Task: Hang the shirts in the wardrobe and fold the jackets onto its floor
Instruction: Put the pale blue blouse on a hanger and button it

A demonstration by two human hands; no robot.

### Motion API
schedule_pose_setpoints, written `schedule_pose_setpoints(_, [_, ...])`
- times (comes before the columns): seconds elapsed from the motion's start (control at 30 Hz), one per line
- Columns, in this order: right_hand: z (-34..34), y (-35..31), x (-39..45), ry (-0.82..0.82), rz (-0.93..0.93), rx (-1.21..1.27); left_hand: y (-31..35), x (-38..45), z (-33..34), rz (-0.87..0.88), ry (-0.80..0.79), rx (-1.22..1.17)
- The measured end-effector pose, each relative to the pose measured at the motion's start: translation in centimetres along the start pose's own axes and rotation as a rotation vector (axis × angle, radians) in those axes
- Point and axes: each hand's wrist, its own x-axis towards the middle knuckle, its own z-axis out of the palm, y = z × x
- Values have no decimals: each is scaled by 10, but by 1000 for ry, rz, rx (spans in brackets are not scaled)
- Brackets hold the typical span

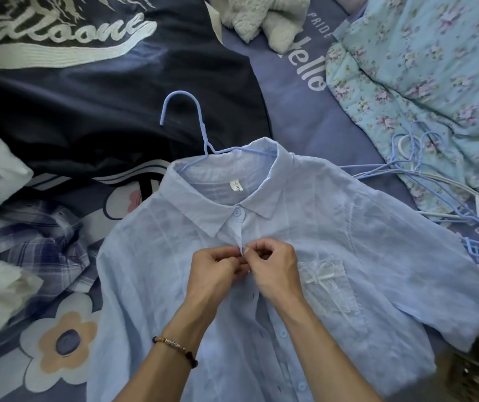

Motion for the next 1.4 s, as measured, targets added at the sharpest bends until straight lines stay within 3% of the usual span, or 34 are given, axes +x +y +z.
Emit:
schedule_pose_setpoints(0.2, [-5,0,-2,-32,-86,-56,0,6,-3,24,28,-3])
schedule_pose_setpoints(0.4, [-4,5,-2,-28,-404,-289,6,13,-3,7,58,63])
schedule_pose_setpoints(0.5, [-5,8,3,11,-459,-351,8,13,-3,29,78,103])
schedule_pose_setpoints(0.63, [-9,5,2,-3,-359,-312,7,13,-3,69,70,90])
schedule_pose_setpoints(0.8, [-24,-1,12,-132,-11,-88,8,13,0,158,-16,206])
schedule_pose_setpoints(0.9, [-38,0,13,-149,14,-7,2,18,2,158,51,215])
schedule_pose_setpoints(0.97, [-49,7,12,-60,14,3,-4,14,6,188,104,402])
schedule_pose_setpoints(1.07, [-59,26,3,16,-15,-85,-21,-4,15,268,86,897])
schedule_pose_setpoints(1.13, [-58,38,-8,11,-73,-155,-36,-15,18,311,75,1014])
schedule_pose_setpoints(1.27, [-44,52,-27,-41,-205,-257,-60,-23,14,330,166,798])
schedule_pose_setpoints(1.4, [-28,61,-31,13,-316,-444,-71,-22,4,147,207,538])
